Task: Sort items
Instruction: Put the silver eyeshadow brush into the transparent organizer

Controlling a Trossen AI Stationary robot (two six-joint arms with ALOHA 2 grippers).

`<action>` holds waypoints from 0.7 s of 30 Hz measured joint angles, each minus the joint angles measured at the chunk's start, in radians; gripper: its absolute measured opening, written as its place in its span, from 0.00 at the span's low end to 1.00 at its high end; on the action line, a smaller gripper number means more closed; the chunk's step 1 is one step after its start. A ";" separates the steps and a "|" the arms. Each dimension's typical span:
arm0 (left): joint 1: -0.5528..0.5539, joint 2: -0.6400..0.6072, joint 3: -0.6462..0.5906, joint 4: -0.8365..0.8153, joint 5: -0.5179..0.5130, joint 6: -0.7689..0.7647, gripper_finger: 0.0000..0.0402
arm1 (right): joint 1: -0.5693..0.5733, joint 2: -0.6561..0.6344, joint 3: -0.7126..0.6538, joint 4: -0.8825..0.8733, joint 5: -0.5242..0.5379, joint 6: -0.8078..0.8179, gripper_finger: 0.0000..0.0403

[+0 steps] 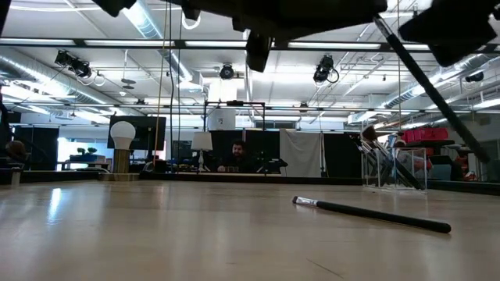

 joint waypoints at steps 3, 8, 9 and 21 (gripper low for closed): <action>0.012 0.000 0.000 -0.013 0.001 -0.014 0.02 | -0.035 0.041 0.067 -0.106 -0.014 0.033 0.55; 0.013 0.000 0.000 -0.015 0.001 -0.018 0.02 | -0.083 0.104 0.115 -0.177 -0.008 0.061 0.50; 0.012 0.000 0.000 -0.016 0.001 -0.018 0.02 | -0.087 0.112 0.116 -0.169 -0.009 0.052 0.48; 0.015 0.000 0.000 -0.024 0.001 -0.018 0.06 | -0.088 0.118 0.117 -0.128 -0.017 0.050 0.04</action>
